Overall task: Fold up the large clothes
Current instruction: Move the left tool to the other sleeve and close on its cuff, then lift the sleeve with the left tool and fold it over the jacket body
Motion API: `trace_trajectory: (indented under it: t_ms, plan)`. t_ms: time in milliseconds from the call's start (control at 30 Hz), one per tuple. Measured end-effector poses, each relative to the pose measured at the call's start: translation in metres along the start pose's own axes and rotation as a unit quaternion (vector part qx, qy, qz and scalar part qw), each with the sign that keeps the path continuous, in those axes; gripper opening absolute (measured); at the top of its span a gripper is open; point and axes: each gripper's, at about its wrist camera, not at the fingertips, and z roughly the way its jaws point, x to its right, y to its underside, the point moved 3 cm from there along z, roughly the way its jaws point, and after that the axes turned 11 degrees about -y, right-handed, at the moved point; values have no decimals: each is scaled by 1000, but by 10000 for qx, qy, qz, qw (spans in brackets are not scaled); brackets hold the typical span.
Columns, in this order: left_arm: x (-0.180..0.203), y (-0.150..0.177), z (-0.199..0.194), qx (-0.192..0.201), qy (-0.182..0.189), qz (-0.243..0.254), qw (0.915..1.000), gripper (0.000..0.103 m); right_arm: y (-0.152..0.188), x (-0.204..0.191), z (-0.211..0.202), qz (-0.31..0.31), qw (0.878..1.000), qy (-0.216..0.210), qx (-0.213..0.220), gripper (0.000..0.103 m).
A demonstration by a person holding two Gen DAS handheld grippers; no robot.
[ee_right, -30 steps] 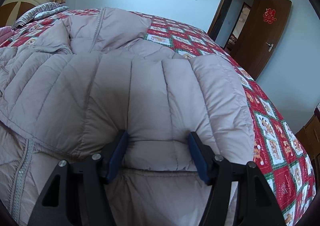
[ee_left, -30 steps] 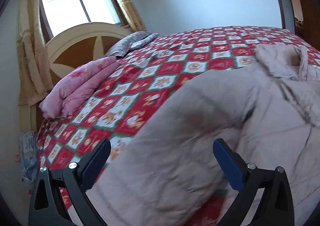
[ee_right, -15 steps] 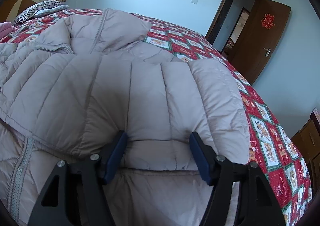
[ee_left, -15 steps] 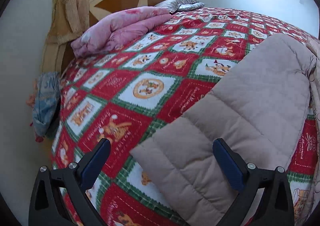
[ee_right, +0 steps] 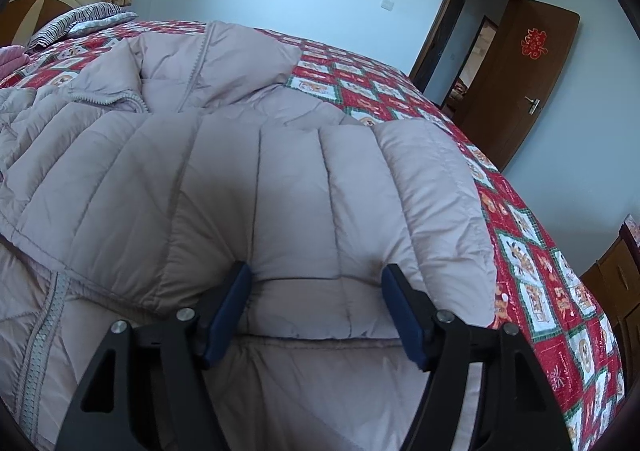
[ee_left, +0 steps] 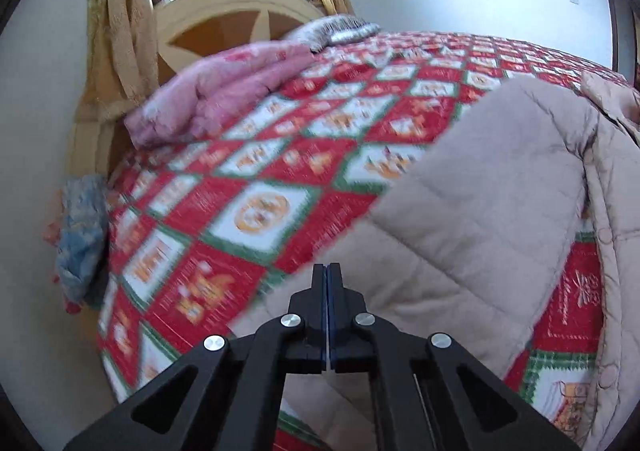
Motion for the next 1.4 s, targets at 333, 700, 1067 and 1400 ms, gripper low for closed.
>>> trace_trajectory:
  t_ms: [333,700,1067,1400]
  plan:
    - [-56,-64,-21,612,-332,-430,9966,1,15,40,-47,241,9972,-635,321,79]
    - [-49,7,-10,-234,327,-1022,9939,95,26,23,-33,-133,9981,-597,60,80]
    - [-3,38,7,-537,821,-547,9937,12,29,21,-33,-207,9988,-440,57,82]
    - [-24,-42,-57,890,368,-354,9947,10,30,20,-35,-227,9987,-438,88,83]
